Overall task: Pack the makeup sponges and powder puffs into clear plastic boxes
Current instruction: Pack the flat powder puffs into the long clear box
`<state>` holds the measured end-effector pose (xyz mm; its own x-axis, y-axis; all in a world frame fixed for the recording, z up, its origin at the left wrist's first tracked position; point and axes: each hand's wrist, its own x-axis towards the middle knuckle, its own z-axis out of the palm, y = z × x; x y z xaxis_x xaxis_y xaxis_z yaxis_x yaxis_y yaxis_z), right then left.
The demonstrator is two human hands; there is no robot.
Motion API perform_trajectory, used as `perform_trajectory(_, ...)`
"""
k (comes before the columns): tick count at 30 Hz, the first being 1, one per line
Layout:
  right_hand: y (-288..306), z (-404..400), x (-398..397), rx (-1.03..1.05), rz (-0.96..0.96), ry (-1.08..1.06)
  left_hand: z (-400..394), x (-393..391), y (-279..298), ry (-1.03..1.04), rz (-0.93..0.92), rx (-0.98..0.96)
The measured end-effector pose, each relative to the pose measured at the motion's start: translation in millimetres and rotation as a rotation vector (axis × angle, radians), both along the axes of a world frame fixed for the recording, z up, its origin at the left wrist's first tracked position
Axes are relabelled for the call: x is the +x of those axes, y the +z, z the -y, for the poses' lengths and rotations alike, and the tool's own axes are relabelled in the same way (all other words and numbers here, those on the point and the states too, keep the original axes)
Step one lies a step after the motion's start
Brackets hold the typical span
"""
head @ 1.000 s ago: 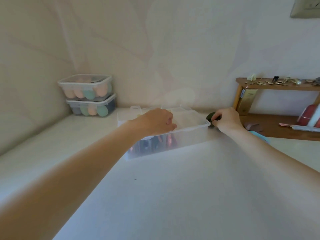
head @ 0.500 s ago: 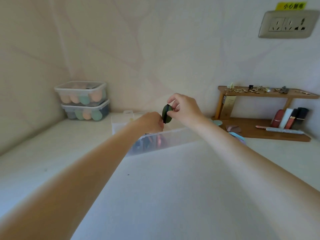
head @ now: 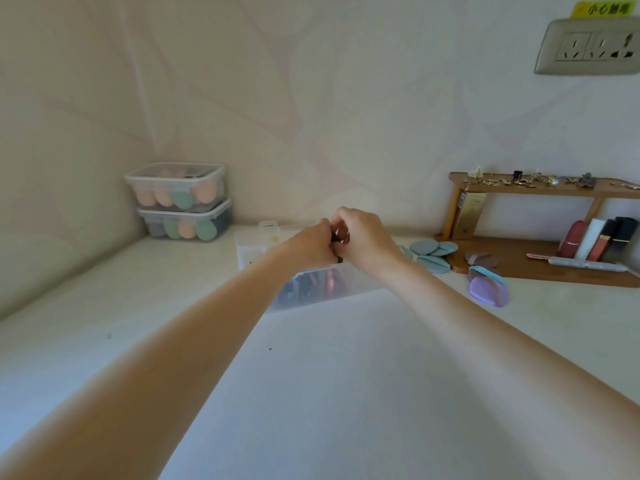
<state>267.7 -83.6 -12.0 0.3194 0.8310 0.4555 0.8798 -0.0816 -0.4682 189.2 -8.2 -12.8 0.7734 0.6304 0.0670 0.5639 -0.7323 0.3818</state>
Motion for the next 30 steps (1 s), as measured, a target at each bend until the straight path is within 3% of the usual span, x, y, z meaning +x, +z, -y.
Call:
perform_trajectory(14, 3, -3, 4, -0.156, 0.028, -0.021, 3, -6, 0, -0.013, 0.048, 0.048)
perform_trajectory(21, -3, -6, 3, -0.314, 0.085, -0.160, 0, -20, 9, -0.051, 0.159, 0.082)
perform_trajectory(25, 4, 1, 15, -0.172, -0.069, -0.159, 7, -18, 11, -0.144, 0.183, 0.067)
perform_trajectory(30, 9, 20, 58, 0.031, -0.217, -0.314, 7, -12, 8, -0.155, 0.146, 0.073)
